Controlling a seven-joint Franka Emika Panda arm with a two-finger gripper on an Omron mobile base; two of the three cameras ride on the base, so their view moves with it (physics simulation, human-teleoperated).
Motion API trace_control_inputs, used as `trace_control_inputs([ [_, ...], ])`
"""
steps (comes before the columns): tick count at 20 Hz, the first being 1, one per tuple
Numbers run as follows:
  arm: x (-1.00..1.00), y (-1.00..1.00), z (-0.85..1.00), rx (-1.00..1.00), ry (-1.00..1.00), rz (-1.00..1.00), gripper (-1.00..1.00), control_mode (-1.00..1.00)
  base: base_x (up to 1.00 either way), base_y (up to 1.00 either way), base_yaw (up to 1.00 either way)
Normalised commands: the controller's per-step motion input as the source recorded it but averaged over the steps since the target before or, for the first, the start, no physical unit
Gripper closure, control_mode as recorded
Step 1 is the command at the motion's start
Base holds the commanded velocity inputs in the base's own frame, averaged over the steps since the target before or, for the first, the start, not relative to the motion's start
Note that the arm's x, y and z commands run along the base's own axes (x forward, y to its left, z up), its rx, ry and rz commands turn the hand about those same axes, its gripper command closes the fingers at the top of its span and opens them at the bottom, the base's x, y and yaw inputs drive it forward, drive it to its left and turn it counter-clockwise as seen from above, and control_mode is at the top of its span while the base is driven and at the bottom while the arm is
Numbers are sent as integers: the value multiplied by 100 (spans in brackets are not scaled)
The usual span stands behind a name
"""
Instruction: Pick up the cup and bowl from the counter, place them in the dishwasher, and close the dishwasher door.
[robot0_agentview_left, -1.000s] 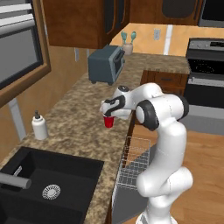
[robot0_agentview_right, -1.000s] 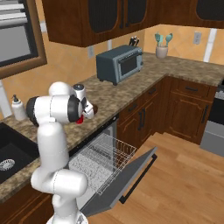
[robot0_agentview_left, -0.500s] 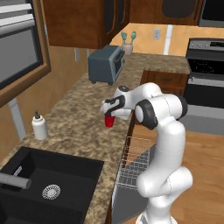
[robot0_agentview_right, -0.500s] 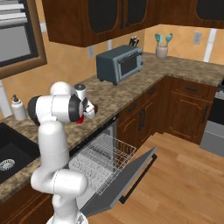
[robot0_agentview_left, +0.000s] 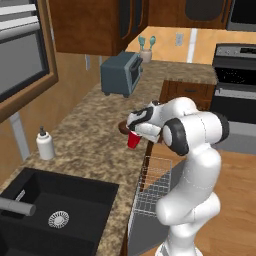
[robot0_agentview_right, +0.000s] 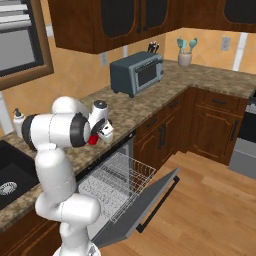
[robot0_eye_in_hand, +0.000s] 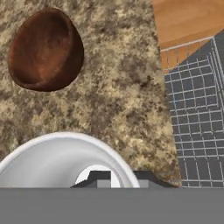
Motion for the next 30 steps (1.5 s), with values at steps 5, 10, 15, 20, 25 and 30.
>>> trace_control_inputs([
  [5, -100, -100, 0, 26, -7, -8, 100, -100, 0, 0, 0],
  [10, -62, -99, -21, 23, 0, -2, 100, -100, 0, 0, 0],
  [15, -19, -70, -54, 18, 8, 0, 100, -100, 0, 0, 0],
  [20, 17, -4, -95, 10, 21, 0, 100, -100, 0, 0, 0],
  [25, 29, 18, -79, 3, 11, -2, 100, -100, 0, 0, 0],
  [30, 51, 34, -73, 2, 6, -10, 100, -100, 0, 0, 0],
])
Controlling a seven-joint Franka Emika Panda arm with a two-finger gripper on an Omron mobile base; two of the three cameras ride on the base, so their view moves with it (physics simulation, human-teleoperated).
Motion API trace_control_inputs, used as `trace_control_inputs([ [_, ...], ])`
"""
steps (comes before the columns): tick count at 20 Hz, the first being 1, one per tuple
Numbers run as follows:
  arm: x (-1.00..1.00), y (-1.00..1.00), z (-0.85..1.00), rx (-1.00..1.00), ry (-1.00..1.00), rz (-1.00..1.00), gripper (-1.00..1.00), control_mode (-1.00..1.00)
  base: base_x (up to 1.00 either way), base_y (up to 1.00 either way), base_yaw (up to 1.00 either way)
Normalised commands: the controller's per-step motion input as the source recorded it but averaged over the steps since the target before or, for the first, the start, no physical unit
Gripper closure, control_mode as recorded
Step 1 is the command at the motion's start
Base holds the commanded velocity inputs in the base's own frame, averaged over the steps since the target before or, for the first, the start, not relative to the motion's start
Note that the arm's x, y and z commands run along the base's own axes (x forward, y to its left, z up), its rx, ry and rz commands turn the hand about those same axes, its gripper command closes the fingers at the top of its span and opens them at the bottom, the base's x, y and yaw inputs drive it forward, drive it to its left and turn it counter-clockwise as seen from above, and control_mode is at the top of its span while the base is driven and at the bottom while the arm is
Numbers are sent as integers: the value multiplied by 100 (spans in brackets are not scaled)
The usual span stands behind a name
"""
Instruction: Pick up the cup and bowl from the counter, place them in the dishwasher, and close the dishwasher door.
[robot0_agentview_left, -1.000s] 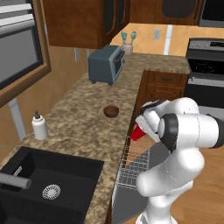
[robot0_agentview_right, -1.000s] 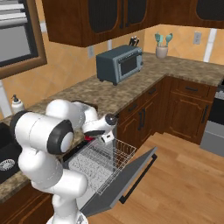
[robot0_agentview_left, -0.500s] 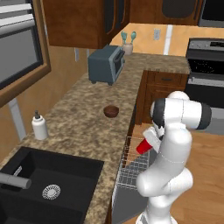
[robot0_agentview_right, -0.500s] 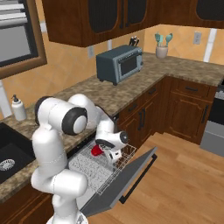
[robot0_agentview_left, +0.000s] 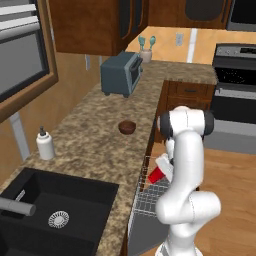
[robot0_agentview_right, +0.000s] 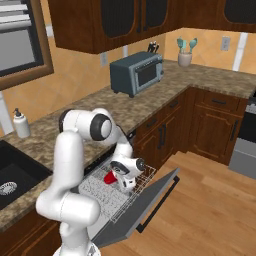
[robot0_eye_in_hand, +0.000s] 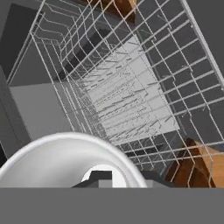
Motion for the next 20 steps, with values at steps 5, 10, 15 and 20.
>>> trace_control_inputs([
  [5, 62, 16, -78, 5, 13, -9, 100, -100, 0, 0, 0],
  [10, 23, 12, -70, 3, 8, -9, 100, -100, 0, 0, 0],
  [15, 33, 0, -64, 3, 6, -10, 100, -100, 0, 0, 0],
  [20, 47, 0, -68, 4, 10, -9, 100, -100, 0, 0, 0],
])
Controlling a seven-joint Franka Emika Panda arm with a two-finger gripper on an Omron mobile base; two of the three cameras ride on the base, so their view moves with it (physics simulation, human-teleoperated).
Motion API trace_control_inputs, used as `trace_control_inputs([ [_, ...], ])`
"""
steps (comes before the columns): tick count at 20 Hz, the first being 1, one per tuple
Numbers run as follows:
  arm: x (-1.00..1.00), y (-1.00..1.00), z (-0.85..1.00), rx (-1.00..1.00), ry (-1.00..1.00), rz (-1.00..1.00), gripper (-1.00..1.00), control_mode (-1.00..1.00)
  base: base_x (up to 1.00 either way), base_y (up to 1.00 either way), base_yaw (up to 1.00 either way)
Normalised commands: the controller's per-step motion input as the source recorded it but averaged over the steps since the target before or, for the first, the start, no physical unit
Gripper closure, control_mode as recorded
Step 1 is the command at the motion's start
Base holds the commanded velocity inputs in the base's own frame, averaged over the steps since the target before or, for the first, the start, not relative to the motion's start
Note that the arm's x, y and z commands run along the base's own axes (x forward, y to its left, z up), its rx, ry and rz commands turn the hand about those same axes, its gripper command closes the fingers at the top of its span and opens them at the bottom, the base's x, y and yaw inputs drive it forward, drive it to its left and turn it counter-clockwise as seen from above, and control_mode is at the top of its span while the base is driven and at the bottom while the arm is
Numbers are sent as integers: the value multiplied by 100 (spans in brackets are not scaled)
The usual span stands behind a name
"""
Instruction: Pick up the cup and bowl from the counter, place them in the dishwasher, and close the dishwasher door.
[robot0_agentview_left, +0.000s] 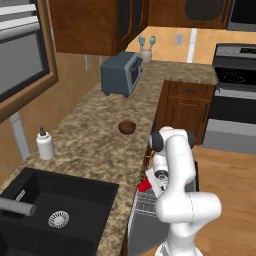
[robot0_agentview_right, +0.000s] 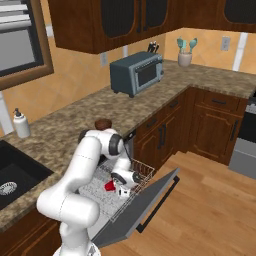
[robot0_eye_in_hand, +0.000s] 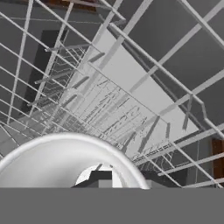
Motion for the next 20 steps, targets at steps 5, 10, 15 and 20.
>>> trace_control_inputs([
  [5, 28, -1, -52, 2, 8, -9, -100, -100, 0, 0, 0],
  [10, -17, -42, -9, 5, 0, -10, -100, -100, 0, 0, 0],
  [15, -41, -63, 38, 11, 3, -7, -100, -100, 0, 0, 0],
  [20, -49, -59, 95, 16, 1, -1, -100, -100, 0, 0, 0],
])
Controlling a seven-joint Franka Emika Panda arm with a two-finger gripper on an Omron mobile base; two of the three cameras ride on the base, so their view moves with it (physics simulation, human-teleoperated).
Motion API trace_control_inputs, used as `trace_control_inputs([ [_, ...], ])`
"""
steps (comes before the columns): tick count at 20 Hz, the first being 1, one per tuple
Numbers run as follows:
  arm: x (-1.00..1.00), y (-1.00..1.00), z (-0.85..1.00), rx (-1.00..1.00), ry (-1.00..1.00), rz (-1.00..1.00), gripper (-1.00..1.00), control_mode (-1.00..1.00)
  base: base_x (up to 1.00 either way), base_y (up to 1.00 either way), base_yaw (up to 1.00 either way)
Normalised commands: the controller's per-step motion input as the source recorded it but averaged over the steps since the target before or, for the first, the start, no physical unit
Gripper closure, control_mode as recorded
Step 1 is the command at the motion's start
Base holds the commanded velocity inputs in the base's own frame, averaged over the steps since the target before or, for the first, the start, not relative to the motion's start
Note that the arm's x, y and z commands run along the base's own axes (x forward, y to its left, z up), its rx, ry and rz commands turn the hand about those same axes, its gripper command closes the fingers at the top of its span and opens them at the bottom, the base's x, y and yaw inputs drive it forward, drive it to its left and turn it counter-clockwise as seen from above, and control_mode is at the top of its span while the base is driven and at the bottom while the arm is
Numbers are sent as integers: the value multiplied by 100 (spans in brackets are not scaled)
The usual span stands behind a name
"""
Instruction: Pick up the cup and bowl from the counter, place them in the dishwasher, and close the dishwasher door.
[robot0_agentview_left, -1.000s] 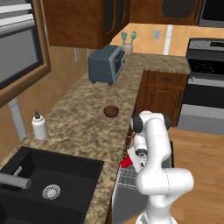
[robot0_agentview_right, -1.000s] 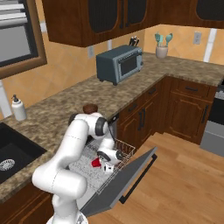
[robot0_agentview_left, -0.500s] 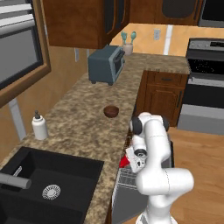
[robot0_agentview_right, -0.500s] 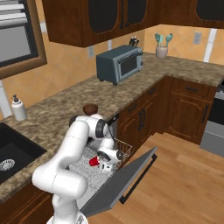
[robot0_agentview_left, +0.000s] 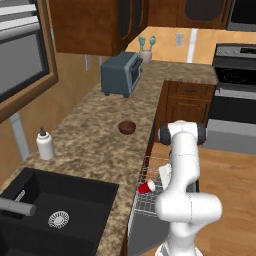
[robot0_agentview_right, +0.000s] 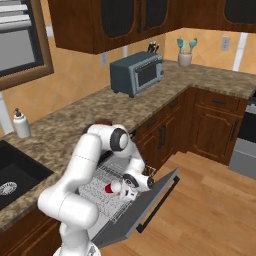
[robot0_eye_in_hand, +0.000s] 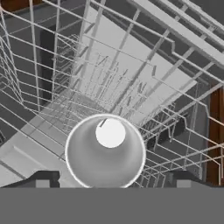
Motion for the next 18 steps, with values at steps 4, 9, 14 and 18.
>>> trace_control_inputs([
  [4, -23, -32, 100, 15, 0, 0, -100, -100, 0, 0, 0],
  [9, 6, -1, 100, 3, 0, 3, -100, -100, 0, 0, 0],
  [14, 11, 2, 100, 0, 0, 9, -100, -100, 0, 0, 0],
  [18, 23, 20, 100, -11, -21, 13, -100, -100, 0, 0, 0],
])
